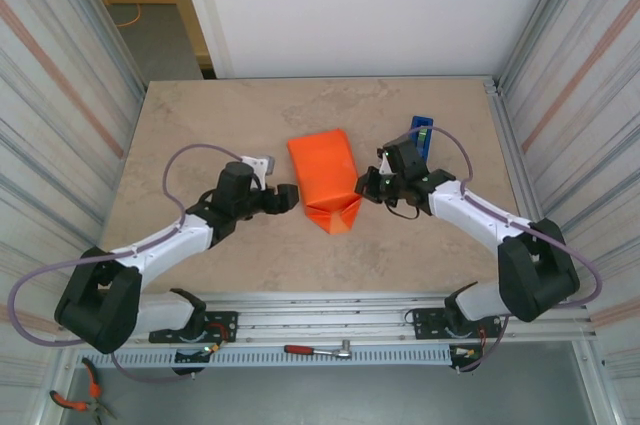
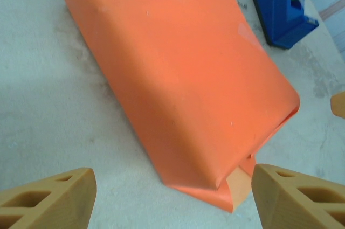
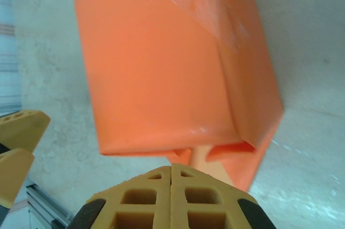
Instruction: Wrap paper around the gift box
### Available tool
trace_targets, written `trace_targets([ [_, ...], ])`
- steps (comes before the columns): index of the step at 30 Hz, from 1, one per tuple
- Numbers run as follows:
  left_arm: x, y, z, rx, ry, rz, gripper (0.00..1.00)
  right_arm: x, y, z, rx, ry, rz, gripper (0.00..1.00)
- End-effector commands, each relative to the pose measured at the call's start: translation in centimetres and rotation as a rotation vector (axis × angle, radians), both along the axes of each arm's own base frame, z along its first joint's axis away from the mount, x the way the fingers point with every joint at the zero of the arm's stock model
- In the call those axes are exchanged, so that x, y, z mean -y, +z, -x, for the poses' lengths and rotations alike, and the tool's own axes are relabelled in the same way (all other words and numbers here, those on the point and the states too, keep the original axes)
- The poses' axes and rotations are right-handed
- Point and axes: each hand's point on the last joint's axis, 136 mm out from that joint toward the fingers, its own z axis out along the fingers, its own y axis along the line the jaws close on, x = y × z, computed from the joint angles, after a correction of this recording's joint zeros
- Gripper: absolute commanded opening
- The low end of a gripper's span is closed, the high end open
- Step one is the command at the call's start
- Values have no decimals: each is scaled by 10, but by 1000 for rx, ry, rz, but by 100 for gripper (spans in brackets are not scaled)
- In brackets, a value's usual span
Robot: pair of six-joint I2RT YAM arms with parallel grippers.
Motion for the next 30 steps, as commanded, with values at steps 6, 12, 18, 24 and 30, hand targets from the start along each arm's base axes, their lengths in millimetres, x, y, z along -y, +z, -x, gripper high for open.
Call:
trace_targets([
  [6, 11, -17, 30, 2, -40, 1, 46, 15, -47, 24, -69, -34, 25, 0],
  [12, 35, -35, 42, -18, -121, -4, 28, 6, -63, 26, -88, -28, 37, 0],
  [18, 56, -43, 41, -29, -192, -3, 27, -9, -69, 20, -93, -10, 48, 0],
  [24, 70, -49, 32, -33, -224, -11, 26, -20, -74, 13, -102, -3, 50, 0],
  [30, 78, -55, 21, -31, -225, -26, 26, -26, -79, 9, -113, 5, 48, 0],
])
